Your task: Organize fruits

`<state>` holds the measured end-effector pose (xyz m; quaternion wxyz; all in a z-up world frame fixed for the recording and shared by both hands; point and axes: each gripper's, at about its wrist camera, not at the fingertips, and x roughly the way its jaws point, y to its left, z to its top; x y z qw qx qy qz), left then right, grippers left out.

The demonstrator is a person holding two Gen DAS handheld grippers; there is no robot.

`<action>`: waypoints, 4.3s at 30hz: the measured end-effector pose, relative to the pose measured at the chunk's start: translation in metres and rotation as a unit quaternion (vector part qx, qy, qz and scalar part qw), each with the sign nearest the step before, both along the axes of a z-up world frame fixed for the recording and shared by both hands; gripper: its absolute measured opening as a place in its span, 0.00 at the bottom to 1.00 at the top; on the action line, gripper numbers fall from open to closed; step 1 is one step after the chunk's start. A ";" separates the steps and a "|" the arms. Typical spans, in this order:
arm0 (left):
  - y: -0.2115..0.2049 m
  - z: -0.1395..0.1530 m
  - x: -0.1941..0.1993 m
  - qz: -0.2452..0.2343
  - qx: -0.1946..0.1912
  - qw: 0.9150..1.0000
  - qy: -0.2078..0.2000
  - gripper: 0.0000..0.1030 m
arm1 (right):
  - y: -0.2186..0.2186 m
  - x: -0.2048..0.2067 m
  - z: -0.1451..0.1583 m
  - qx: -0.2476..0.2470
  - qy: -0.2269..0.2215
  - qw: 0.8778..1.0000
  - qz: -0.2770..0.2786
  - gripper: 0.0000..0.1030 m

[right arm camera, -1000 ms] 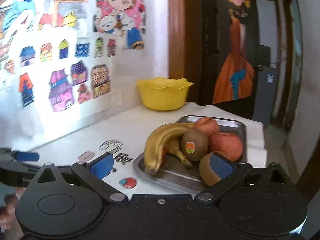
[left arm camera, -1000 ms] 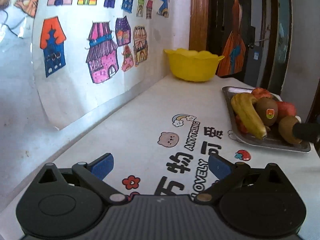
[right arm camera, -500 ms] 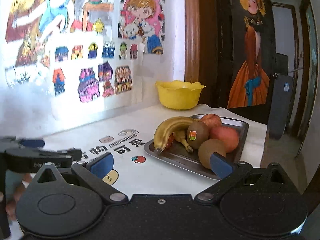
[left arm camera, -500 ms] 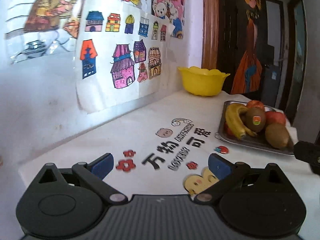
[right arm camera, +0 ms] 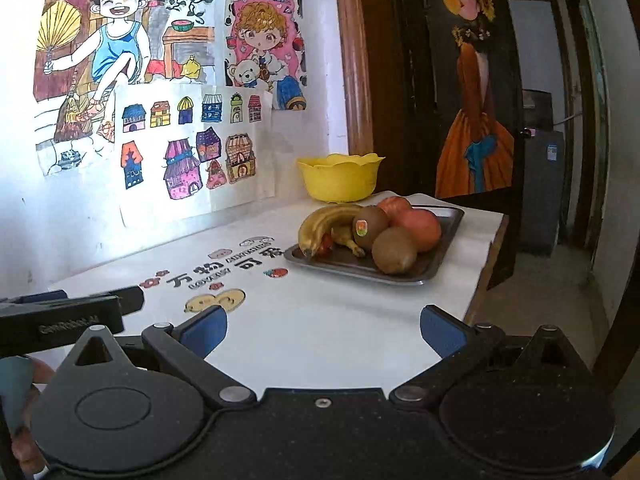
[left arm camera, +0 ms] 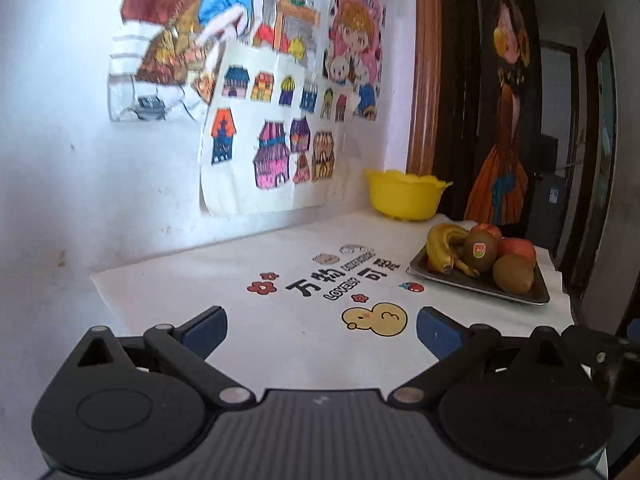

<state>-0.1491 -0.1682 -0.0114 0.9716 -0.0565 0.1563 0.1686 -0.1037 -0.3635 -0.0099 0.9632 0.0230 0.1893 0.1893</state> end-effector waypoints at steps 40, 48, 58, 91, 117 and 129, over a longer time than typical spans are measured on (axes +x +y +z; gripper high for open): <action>-0.017 -0.011 -0.031 0.030 0.009 0.999 -0.024 1.00 | -0.015 -0.023 -0.011 0.011 -0.043 0.999 -0.014 0.99; -0.016 -0.011 -0.035 0.036 0.007 0.999 -0.026 1.00 | -0.013 -0.028 -0.010 0.012 -0.047 0.999 -0.010 0.99; -0.015 -0.010 -0.037 0.036 0.006 0.999 -0.029 0.99 | -0.011 -0.030 -0.009 0.011 -0.047 0.999 -0.007 0.99; -0.015 -0.013 -0.036 0.037 0.005 0.999 -0.023 1.00 | -0.011 -0.029 -0.011 0.011 -0.043 0.999 -0.005 0.99; -0.015 -0.013 -0.036 0.037 0.004 0.999 -0.023 1.00 | -0.008 -0.029 -0.011 0.011 -0.041 0.999 0.002 0.99; -0.018 -0.015 -0.034 0.035 0.006 0.999 -0.016 1.00 | -0.008 -0.029 -0.012 0.011 -0.040 0.999 0.003 0.99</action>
